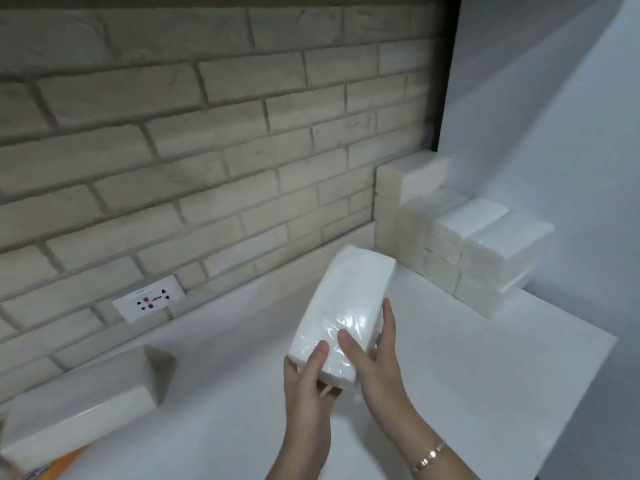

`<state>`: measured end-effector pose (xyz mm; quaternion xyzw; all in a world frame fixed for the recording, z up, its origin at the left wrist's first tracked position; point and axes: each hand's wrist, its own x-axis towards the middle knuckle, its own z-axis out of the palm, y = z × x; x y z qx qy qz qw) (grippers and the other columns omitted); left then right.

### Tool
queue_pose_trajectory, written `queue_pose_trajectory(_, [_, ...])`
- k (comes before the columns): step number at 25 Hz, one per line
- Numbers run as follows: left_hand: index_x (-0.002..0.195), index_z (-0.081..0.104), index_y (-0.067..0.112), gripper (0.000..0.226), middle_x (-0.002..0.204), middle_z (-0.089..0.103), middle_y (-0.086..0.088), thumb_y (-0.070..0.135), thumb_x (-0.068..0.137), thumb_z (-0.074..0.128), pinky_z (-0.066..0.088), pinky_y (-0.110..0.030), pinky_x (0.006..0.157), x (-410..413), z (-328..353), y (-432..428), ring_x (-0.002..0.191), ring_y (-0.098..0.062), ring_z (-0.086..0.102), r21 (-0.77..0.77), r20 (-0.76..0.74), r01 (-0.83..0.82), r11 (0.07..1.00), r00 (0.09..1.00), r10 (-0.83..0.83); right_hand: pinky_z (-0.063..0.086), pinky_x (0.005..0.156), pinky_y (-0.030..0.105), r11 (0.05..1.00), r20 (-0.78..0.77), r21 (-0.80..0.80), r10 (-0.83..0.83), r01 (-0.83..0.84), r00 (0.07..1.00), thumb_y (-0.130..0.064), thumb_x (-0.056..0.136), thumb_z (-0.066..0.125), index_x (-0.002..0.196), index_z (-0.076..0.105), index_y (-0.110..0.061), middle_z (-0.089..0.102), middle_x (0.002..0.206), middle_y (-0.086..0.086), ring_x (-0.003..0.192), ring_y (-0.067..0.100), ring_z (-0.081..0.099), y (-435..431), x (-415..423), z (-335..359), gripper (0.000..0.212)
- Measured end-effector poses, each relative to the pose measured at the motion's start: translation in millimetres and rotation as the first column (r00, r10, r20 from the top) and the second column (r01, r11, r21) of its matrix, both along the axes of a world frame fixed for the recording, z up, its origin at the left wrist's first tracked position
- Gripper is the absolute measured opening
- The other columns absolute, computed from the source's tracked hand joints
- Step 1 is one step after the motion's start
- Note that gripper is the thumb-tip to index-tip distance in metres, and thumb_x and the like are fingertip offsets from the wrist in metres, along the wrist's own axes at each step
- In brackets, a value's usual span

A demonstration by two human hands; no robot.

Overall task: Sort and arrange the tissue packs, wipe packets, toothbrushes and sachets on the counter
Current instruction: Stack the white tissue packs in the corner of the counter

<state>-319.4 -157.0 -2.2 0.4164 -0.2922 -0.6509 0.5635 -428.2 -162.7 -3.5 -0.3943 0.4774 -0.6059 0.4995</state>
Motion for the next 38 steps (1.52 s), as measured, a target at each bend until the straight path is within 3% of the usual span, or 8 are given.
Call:
queue_pose_trajectory(3, [0.131,0.059,0.022,0.054,0.126,0.072,-0.008,0.030,0.080,0.073,0.052,-0.053,0.100,-37,9,-36,0.114,-0.030,0.070,-0.016,-0.011,-0.016,1.000,1.000,0.016,0.039,0.120,0.042,0.996,-0.187,-0.068,-0.069,0.058,0.980,-0.063,0.075,0.077,0.150,0.017,-0.063,0.036,0.155,-0.021,0.142,-0.002,0.040,-26,-46,8,0.095])
queue_pose_trajectory(8, [0.128,0.058,0.009,0.051,0.117,0.074,-0.011,0.033,0.086,0.074,0.058,-0.043,0.083,-101,22,-111,0.103,-0.025,0.074,0.011,0.048,0.008,1.000,0.999,-0.009,0.021,0.120,0.028,0.966,-0.547,-0.240,-0.218,0.098,0.808,-0.068,0.083,0.059,0.151,0.022,-0.057,0.010,0.164,-0.019,0.154,-0.002,0.004,-70,-128,28,0.078])
queue_pose_trajectory(11, [0.117,0.056,0.010,0.054,0.095,0.071,-0.004,0.042,0.080,0.078,0.058,-0.036,0.072,-140,31,-154,0.086,-0.020,0.072,0.026,0.087,0.002,1.000,0.996,-0.004,0.022,0.119,0.029,0.964,-0.679,-0.263,-0.212,0.036,0.703,-0.071,0.086,0.055,0.150,0.030,-0.057,0.008,0.166,-0.016,0.155,0.002,0.005,-99,-175,36,0.070])
queue_pose_trajectory(16, [0.125,0.059,0.013,0.074,0.095,0.062,-0.006,0.053,0.067,0.080,0.054,-0.037,0.071,-198,41,-218,0.086,-0.025,0.067,0.024,0.137,0.039,0.999,0.990,-0.042,0.025,0.125,0.037,0.976,-0.812,-0.215,-0.158,-0.036,0.561,-0.063,0.092,0.058,0.153,0.030,-0.051,0.019,0.167,-0.011,0.154,0.006,0.013,-148,-245,50,0.068])
queue_pose_trajectory(25, [0.127,0.062,0.023,0.080,0.116,0.071,-0.005,0.061,0.059,0.081,0.051,-0.033,0.068,-243,40,-291,0.097,-0.025,0.069,0.081,0.156,0.035,0.996,0.987,-0.048,0.028,0.123,0.044,0.994,-0.889,-0.089,-0.050,-0.065,0.456,-0.064,0.093,0.055,0.155,0.020,-0.052,0.013,0.169,-0.009,0.155,0.010,0.007,-207,-294,62,0.072])
queue_pose_trajectory(29, [0.128,0.062,0.024,0.081,0.122,0.072,-0.002,0.066,0.060,0.080,0.057,-0.034,0.078,-256,42,-314,0.107,-0.021,0.071,0.093,0.160,0.102,0.990,0.980,-0.116,0.036,0.115,0.046,0.988,-0.933,-0.147,-0.123,-0.047,0.339,-0.063,0.092,0.055,0.154,0.021,-0.053,0.004,0.170,-0.007,0.155,0.015,0.007,-228,-300,63,0.072])
queue_pose_trajectory(32, [0.143,0.045,0.024,0.091,0.136,0.061,-0.005,0.065,0.068,0.079,0.053,-0.043,0.102,-271,47,-322,0.118,-0.021,0.065,0.053,0.063,0.080,0.995,0.995,-0.083,0.039,0.112,0.049,0.989,-0.959,-0.137,-0.121,-0.047,0.258,-0.065,0.093,0.051,0.155,0.017,-0.055,0.005,0.170,-0.010,0.155,0.016,0.012,-245,-306,62,0.071])
queue_pose_trajectory(38, [0.123,0.051,0.028,0.052,0.133,0.044,0.001,0.066,0.088,0.054,0.038,-0.038,0.097,-309,53,-306,0.121,-0.018,0.049,-0.019,0.315,-0.078,0.997,0.946,0.080,0.041,0.107,0.053,0.992,-0.981,-0.118,-0.124,0.050,0.148,-0.067,0.094,0.042,0.150,0.023,-0.054,0.019,0.166,-0.012,0.152,0.017,0.022,-279,-318,60,0.061])
